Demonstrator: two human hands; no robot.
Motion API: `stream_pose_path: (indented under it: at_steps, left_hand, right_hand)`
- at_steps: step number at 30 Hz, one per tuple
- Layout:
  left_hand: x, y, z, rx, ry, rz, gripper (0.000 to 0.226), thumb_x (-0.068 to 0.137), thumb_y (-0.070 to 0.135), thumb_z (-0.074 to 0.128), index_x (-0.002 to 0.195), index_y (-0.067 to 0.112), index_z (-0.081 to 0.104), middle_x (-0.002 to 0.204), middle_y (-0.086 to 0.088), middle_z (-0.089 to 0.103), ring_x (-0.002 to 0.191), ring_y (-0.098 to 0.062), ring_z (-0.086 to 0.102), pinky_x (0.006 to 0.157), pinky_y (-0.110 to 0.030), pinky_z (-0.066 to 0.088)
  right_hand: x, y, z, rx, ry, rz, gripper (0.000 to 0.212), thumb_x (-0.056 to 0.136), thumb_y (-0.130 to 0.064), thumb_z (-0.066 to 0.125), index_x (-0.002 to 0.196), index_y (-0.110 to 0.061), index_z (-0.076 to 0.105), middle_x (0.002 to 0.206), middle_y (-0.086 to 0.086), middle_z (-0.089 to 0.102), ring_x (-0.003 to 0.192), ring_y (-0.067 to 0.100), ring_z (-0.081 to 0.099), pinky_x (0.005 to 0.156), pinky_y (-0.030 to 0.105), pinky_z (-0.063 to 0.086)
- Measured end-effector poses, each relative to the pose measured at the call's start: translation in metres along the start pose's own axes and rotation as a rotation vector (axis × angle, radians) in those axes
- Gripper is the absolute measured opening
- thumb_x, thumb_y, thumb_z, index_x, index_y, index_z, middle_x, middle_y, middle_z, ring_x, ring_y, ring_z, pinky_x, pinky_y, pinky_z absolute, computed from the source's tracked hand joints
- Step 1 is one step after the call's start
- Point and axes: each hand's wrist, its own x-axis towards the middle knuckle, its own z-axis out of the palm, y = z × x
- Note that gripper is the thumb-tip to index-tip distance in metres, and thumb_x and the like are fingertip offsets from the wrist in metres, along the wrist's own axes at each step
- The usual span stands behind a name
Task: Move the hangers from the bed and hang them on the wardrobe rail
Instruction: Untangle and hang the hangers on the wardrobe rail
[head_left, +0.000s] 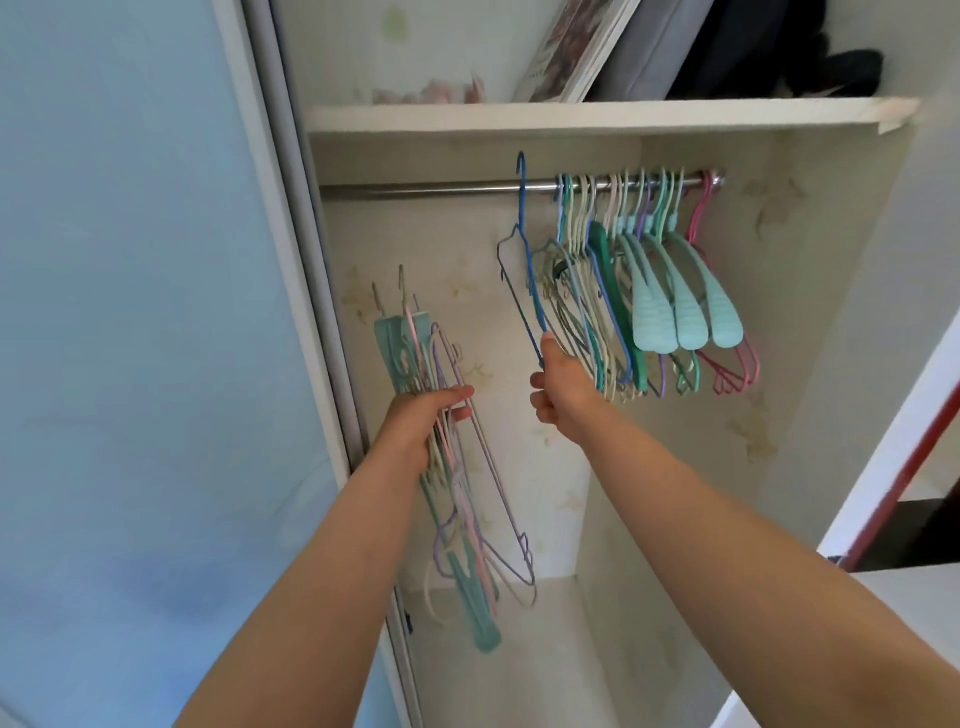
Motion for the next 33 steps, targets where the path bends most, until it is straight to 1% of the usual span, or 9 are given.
stream_pose_path:
  at_steps: [4, 8, 11, 15, 18, 21, 23, 28, 33]
  left_hand:
    - [-0.005, 0.004, -0.001, 0.000, -0.059, -0.052, 0.011, 0.084, 0.004, 0.062, 0.080, 0.008, 0.071, 0.093, 0.000, 0.073, 0.066, -0.007, 0.071, 0.057, -0.020, 0.044]
    - [-0.015, -0.004, -0.003, -0.086, -0.087, -0.126, 0.008, 0.090, 0.003, 0.055, 0.088, 0.006, 0.063, 0.081, 0.001, 0.075, 0.067, -0.008, 0.071, 0.054, -0.018, 0.050]
    - [-0.024, -0.009, -0.003, -0.120, -0.105, -0.175, 0.008, 0.093, 0.005, 0.052, 0.090, 0.008, 0.058, 0.076, 0.002, 0.075, 0.062, -0.006, 0.070, 0.044, -0.015, 0.047]
    - [-0.029, -0.017, -0.003, -0.186, -0.092, -0.191, 0.009, 0.095, 0.003, 0.049, 0.099, 0.003, 0.056, 0.073, -0.001, 0.074, 0.054, -0.006, 0.067, 0.042, -0.014, 0.047]
    - [-0.028, -0.022, -0.005, -0.193, -0.080, -0.195, 0.029, 0.094, 0.002, 0.048, 0.122, -0.005, 0.051, 0.073, -0.003, 0.074, 0.051, -0.005, 0.065, 0.041, -0.015, 0.048]
    - [-0.030, -0.028, -0.003, -0.162, -0.096, -0.207, 0.029, 0.095, 0.006, 0.049, 0.123, -0.003, 0.051, 0.071, -0.001, 0.074, 0.050, -0.005, 0.065, 0.041, -0.014, 0.048]
    - [-0.030, -0.033, -0.004, -0.154, -0.095, -0.201, 0.019, 0.095, 0.010, 0.052, 0.113, 0.004, 0.054, 0.072, -0.001, 0.074, 0.051, -0.006, 0.066, 0.045, -0.016, 0.049]
    - [-0.031, -0.043, -0.006, -0.097, -0.103, -0.173, 0.009, 0.094, 0.030, 0.059, 0.096, 0.021, 0.060, 0.075, 0.003, 0.074, 0.057, -0.008, 0.067, 0.055, -0.023, 0.048]
    - [-0.038, -0.048, -0.003, -0.077, -0.136, -0.159, 0.034, 0.089, 0.051, 0.057, 0.094, 0.018, 0.057, 0.065, 0.002, 0.067, 0.047, -0.010, 0.055, 0.051, -0.023, 0.047]
  right_hand:
    - [0.007, 0.008, -0.006, -0.010, 0.112, 0.079, 0.043, 0.097, -0.054, 0.032, 0.079, -0.017, 0.044, 0.060, 0.001, 0.029, 0.035, 0.010, 0.022, 0.033, 0.014, 0.018]
    - [0.005, 0.020, -0.022, 0.150, 0.224, 0.067, 0.052, 0.094, -0.058, 0.039, 0.118, -0.014, 0.049, 0.074, 0.005, 0.046, 0.049, 0.016, 0.043, 0.040, 0.024, 0.041]
    - [-0.012, 0.045, -0.033, 0.022, 0.018, 0.114, 0.083, 0.083, -0.071, 0.045, 0.138, -0.010, 0.038, 0.124, 0.007, 0.052, 0.103, 0.024, 0.062, 0.084, 0.037, 0.054]
    - [-0.047, 0.092, -0.052, -0.578, -0.556, 0.198, 0.114, 0.065, -0.070, 0.063, 0.153, -0.030, 0.001, 0.157, -0.003, 0.022, 0.141, 0.021, 0.028, 0.111, 0.042, 0.027]
    - [-0.061, 0.120, -0.056, -0.787, -0.613, 0.179, 0.096, 0.080, -0.049, 0.070, 0.152, -0.027, 0.010, 0.142, 0.001, 0.042, 0.126, 0.018, 0.044, 0.101, 0.029, 0.035]
    - [-0.061, 0.139, -0.055, -0.816, -0.153, -0.108, 0.038, 0.095, -0.036, 0.054, 0.128, -0.016, 0.053, 0.093, 0.002, 0.057, 0.088, 0.020, 0.054, 0.078, 0.028, 0.044]
    - [-0.064, 0.143, -0.061, -0.767, 0.088, -0.250, 0.029, 0.099, -0.034, 0.047, 0.109, -0.014, 0.065, 0.077, 0.000, 0.056, 0.077, 0.022, 0.053, 0.069, 0.030, 0.041]
    - [-0.070, 0.149, -0.079, -0.678, 0.177, -0.381, 0.020, 0.097, -0.036, 0.051, 0.095, -0.021, 0.064, 0.060, -0.009, 0.049, 0.058, 0.011, 0.045, 0.053, 0.014, 0.035]
    - [-0.064, 0.146, -0.068, -0.651, 0.146, -0.287, 0.007, 0.093, -0.026, 0.057, 0.094, -0.020, 0.060, 0.072, -0.010, 0.054, 0.074, 0.018, 0.054, 0.065, 0.025, 0.040]
